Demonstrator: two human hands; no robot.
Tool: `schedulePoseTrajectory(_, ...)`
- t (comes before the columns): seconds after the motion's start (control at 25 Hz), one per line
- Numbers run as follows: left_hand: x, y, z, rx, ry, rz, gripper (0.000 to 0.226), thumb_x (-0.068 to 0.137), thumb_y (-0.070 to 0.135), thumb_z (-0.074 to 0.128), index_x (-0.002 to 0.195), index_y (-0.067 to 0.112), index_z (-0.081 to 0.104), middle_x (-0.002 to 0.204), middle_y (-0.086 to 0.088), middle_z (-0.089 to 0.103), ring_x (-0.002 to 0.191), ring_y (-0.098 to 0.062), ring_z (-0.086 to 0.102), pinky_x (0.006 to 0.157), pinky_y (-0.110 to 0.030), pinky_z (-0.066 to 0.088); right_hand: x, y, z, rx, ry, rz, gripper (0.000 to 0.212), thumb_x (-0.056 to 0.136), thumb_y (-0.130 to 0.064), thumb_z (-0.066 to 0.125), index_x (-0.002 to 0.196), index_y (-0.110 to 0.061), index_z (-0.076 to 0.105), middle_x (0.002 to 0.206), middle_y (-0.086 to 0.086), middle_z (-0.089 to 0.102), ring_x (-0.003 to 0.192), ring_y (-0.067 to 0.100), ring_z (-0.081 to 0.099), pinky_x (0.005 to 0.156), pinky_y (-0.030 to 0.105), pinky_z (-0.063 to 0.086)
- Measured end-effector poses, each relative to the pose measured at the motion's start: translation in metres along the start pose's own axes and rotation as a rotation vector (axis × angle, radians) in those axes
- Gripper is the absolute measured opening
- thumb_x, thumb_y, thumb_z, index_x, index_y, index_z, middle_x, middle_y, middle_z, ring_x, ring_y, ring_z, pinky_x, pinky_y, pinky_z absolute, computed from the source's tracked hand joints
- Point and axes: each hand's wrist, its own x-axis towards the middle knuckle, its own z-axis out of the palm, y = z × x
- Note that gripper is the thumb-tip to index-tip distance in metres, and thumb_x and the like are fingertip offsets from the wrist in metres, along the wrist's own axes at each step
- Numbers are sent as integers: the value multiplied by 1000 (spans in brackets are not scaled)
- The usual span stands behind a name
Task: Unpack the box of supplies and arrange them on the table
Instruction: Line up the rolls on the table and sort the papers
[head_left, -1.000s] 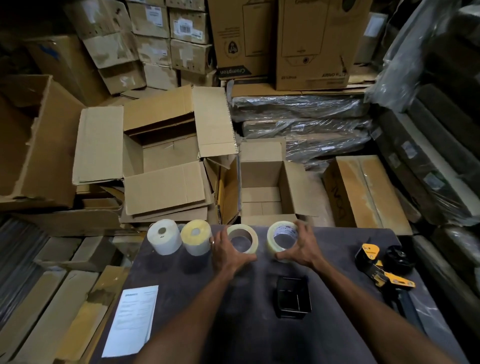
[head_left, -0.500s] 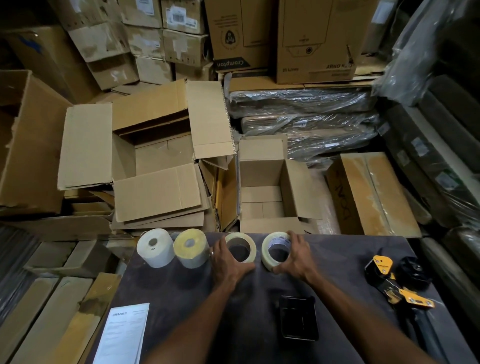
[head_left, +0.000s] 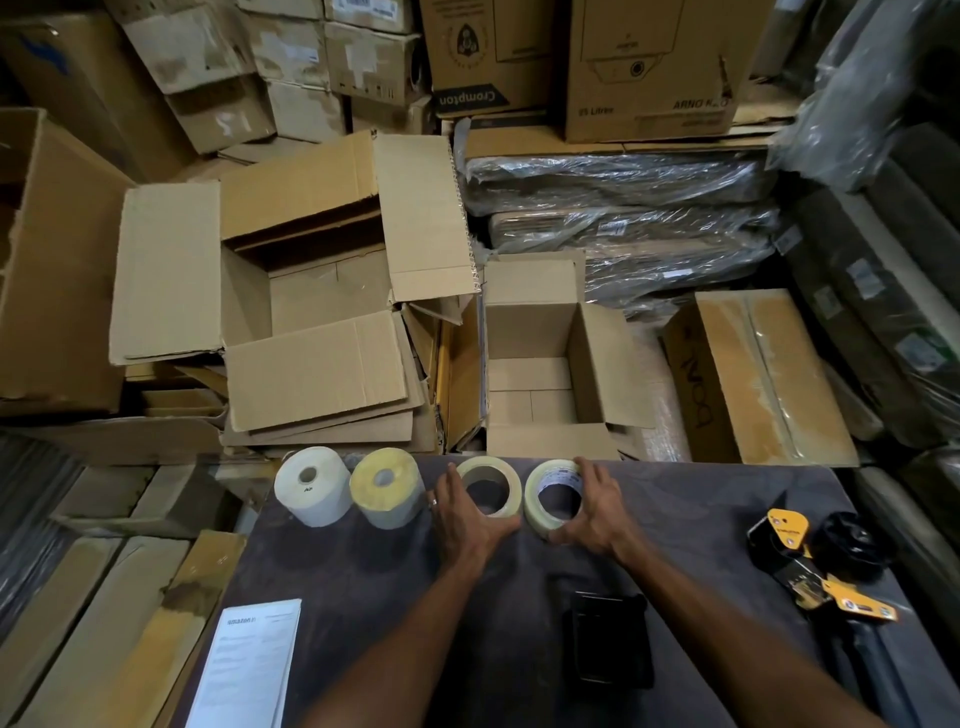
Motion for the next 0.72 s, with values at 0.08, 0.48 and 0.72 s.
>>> schedulePoseTrajectory(0.08, 0, -2, 2, -4, 14, 3, 131, 52, 53, 86, 155, 11, 17, 155, -7, 29, 145, -27, 21, 115, -40, 29, -1, -1, 0, 18, 10, -6, 125, 50, -40, 92, 152, -14, 24, 146, 10, 37, 132, 30, 39, 109, 40, 40)
schedulePoseTrajectory(0.48, -3, 3, 5, -37, 46, -71, 129, 52, 49, 88, 154, 8, 20, 151, -10, 34, 142, -29, 27, 115, -40, 31, -4, 1, 5, 84, 17, 11, 131, 55, -39, 93, 157, -13, 16, 152, 11, 28, 139, 30, 36, 113, 36, 35)
schedulePoseTrajectory(0.72, -6, -7, 6, -28, 41, -66, 127, 53, 47, 89, 155, 10, 21, 153, -9, 32, 142, -28, 29, 114, -40, 33, -5, 3, 6, 124, 35, 33, 133, 54, -39, 94, 158, -15, 16, 155, 8, 28, 140, 27, 35, 113, 36, 34)
